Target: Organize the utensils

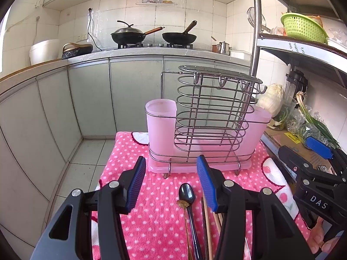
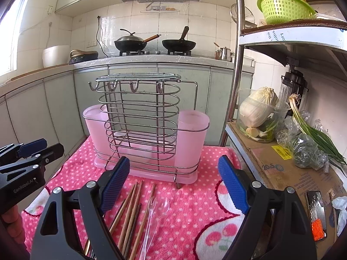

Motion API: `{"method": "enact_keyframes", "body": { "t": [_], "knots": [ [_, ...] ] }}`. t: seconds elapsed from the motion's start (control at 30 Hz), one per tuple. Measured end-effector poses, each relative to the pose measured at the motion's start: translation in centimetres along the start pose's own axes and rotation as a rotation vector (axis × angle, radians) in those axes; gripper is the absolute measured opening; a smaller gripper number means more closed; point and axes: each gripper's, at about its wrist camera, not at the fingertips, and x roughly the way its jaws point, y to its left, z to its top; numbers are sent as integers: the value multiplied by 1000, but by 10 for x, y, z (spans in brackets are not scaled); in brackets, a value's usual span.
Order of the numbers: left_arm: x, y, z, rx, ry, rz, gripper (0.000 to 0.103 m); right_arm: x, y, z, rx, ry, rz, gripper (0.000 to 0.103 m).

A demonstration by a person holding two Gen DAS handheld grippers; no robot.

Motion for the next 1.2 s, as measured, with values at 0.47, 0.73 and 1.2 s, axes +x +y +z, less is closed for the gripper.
{"method": "enact_keyframes", "body": {
  "t": [0.47,0.73,1.2],
  "knots": [
    [-9,0,-1,8,-31,0,48,-4,2,0,-2,-17,-5,84],
    [-13,0,-1,7,-38,-2,48,-6,2,1,-1,-23,-6,84],
    [-16,0,0,9,-44,-1,48,-8,3,2,-5,-27,-6,84]
  ]
}}
